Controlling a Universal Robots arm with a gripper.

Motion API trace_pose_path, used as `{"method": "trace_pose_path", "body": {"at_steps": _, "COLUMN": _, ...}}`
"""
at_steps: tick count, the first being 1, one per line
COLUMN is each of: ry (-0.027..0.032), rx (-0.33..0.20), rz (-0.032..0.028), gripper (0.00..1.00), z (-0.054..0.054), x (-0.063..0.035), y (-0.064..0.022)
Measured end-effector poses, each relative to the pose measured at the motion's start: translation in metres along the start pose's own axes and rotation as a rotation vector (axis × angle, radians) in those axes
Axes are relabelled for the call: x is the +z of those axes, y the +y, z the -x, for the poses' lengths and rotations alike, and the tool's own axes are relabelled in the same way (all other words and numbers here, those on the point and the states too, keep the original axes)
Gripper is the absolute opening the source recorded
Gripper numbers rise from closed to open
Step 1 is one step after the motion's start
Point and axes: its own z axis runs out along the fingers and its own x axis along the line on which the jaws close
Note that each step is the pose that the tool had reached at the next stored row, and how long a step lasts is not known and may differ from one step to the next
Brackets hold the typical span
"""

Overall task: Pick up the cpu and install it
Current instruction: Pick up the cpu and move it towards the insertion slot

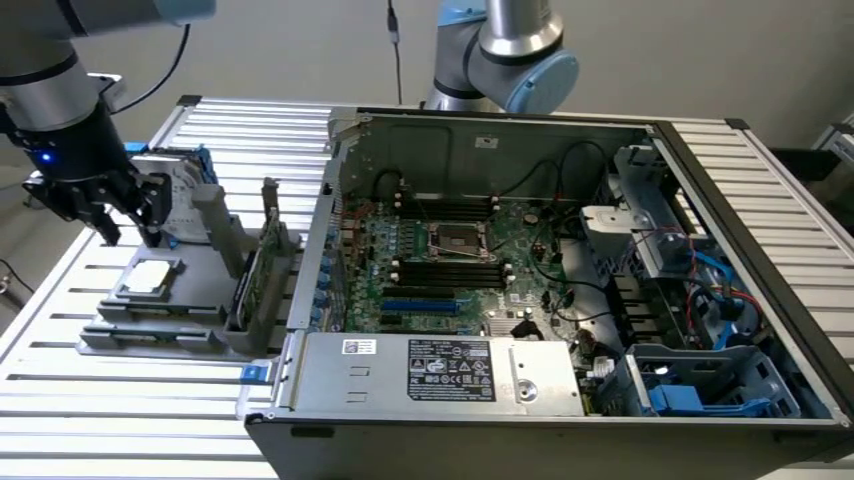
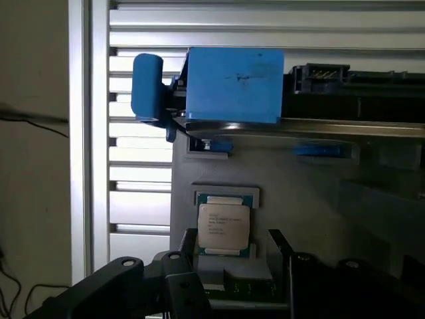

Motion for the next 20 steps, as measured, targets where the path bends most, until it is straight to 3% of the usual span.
{"method": "trace_pose_path", "body": {"at_steps": 7, "ry": 0.0001, "rx": -0.003, "rz": -0.0001, "gripper": 0.54, "z": 0.0, "x": 0.0127, "y": -0.0028}}
{"method": "trace_pose_path", "body": {"at_steps": 9, "ry": 0.0, "rx": -0.003, "rz": -0.0001, "gripper": 0.56, "z": 0.0, "x": 0.0163, "y": -0.0035}}
{"method": "trace_pose_path", "body": {"at_steps": 10, "ry": 0.0, "rx": -0.003, "rz": -0.0001, "gripper": 0.62, "z": -0.001, "x": 0.0181, "y": -0.0039}}
{"method": "trace_pose_path", "body": {"at_steps": 20, "ry": 0.0001, "rx": -0.004, "rz": -0.0001, "gripper": 0.62, "z": -0.001, "x": 0.0363, "y": -0.0083}}
